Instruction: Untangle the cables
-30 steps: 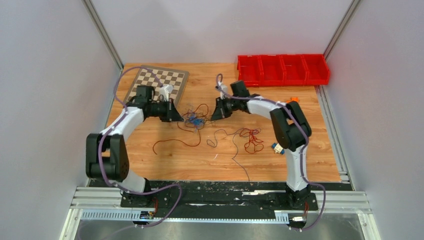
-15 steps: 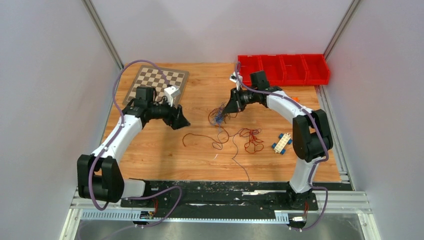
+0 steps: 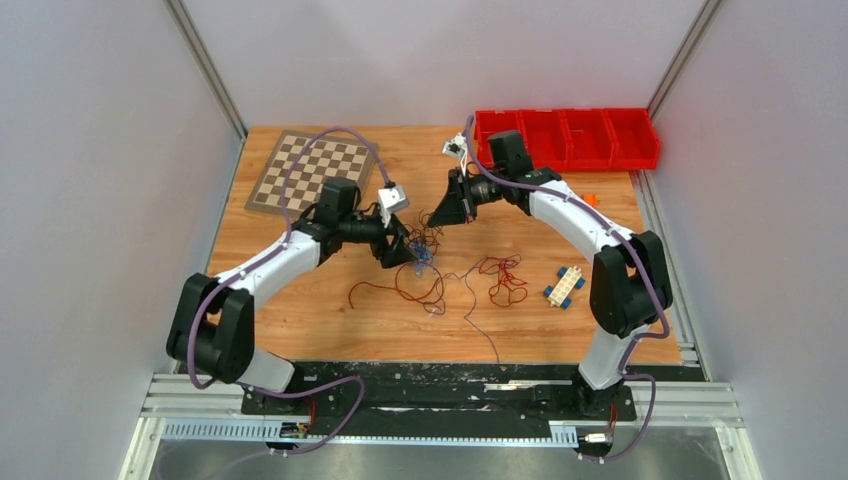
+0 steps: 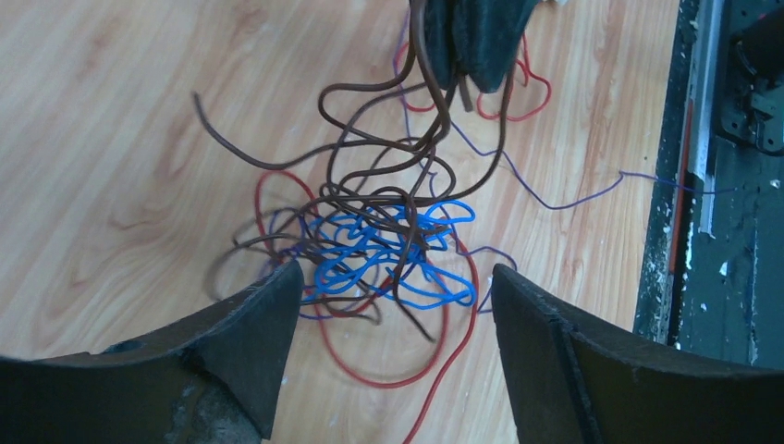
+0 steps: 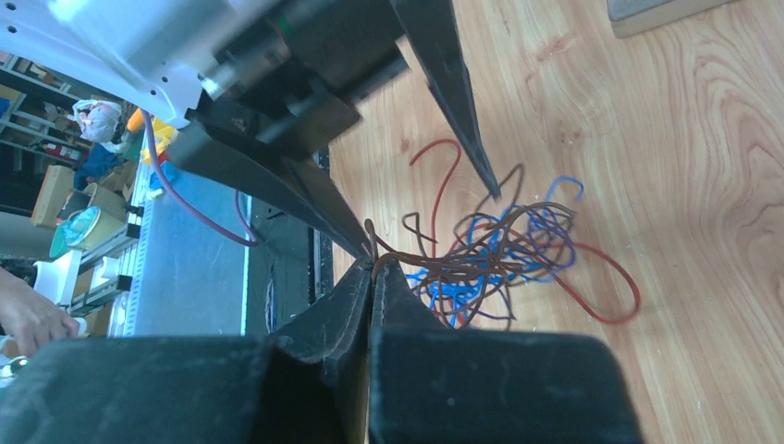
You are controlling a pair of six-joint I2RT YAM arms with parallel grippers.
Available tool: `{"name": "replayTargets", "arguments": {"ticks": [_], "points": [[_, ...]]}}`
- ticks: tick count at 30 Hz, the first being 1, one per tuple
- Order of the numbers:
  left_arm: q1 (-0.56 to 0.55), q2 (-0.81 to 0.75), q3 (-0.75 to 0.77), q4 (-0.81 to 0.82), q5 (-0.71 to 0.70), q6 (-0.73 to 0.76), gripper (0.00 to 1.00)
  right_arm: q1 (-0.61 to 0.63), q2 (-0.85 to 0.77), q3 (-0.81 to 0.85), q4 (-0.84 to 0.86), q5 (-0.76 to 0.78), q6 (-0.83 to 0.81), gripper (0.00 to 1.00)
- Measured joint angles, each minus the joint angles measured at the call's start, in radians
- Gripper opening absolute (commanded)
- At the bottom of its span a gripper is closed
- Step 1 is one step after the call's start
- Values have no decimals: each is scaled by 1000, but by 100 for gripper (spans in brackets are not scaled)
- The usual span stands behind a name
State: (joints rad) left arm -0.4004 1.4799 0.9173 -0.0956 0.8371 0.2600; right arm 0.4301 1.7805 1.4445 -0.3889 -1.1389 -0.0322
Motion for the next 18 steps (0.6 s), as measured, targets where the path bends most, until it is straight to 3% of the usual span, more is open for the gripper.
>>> {"name": "replayTargets", "arguments": {"ticks": [2, 3, 5, 12, 18], "points": [[-16, 65, 17, 22, 2, 0, 44, 1, 0, 10, -1, -6, 4, 0], [-19, 93, 23, 30, 2, -3, 25, 1, 0, 16, -2, -8, 5, 0], [-21, 138, 28, 46, -3, -24, 4, -3, 0, 27, -2, -15, 8, 0], [82, 103, 0, 45, -15, -109, 0, -122, -3, 44, -7, -32, 38, 0], [320, -93, -112, -135, -52, -30, 0, -372, -17, 109, -10, -13, 85, 0]]}}
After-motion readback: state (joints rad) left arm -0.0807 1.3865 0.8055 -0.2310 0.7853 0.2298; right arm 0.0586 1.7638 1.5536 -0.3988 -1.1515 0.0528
